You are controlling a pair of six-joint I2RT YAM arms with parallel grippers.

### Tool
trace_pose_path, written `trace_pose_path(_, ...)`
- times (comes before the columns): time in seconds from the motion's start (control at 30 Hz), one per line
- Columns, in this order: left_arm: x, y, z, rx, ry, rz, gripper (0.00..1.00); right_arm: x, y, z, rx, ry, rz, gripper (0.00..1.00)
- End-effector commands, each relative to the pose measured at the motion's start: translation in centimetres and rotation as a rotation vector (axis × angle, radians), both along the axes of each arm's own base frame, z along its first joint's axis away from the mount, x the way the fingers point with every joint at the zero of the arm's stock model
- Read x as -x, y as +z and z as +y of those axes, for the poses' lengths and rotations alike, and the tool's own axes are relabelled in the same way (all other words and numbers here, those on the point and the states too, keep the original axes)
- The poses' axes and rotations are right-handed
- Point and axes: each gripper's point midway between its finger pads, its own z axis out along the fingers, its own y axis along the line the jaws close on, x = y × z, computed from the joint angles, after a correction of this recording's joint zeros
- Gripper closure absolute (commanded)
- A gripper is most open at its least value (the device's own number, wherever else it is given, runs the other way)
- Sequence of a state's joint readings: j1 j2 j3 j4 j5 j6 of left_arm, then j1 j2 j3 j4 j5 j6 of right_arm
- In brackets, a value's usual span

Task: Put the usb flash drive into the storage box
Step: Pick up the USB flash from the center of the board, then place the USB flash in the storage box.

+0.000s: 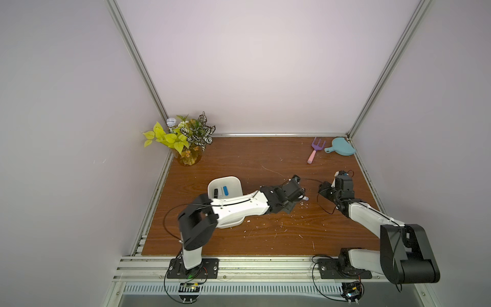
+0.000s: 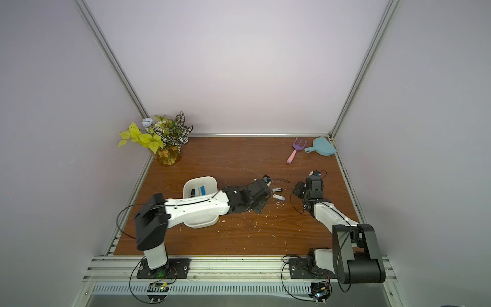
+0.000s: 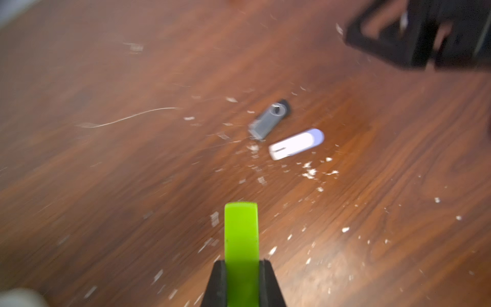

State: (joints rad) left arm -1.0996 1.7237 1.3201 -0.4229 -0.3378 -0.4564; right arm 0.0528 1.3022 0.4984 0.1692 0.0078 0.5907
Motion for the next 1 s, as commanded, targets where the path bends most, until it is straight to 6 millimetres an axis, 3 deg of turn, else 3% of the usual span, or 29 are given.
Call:
trace_pose_path(0.0, -0.1, 2.5, 8.8, 0.038, 0.342, -0.086, 1.00, -0.7, 0.5, 0.4, -0.017, 0.016, -0.020, 0.48)
trace_pose_path(0.2, 1.6, 0.7, 19.9, 0.123, 0.620, -0.065, 1.00, -0.8, -0.2, 1.0, -0.048, 0.042, -0.004, 0.48)
trace_pose_path(0.33, 1.9, -1.7, 23.8, 0.142, 0.741, -0.024, 1.00, -0.5, -0.8, 1.9, -0.088, 0.076, 0.003, 0.48)
trace_pose_path(0.5, 1.5, -5.5, 25.0, 0.046, 0.802, 0.082, 1.00, -0.5, -1.2, 2.2, -0.098, 0.088, 0.013, 0.48)
trace_pose_path(0.6, 1.0, -7.8, 24.4, 0.025, 0.789, 0.133, 1.00, -0.6, -1.3, 2.3, -0.100, 0.091, 0.015, 0.48)
trace_pose_path(0.8, 0.2, -10.4, 23.6, 0.033, 0.771, 0.166, 1.00, -0.6, -1.7, 2.5, -0.110, 0.097, 0.024, 0.49)
trace_pose_path(0.97, -0.1, -11.4, 23.8, 0.022, 0.771, 0.182, 1.00, -0.6, -1.6, 2.6, -0.112, 0.099, 0.022, 0.49)
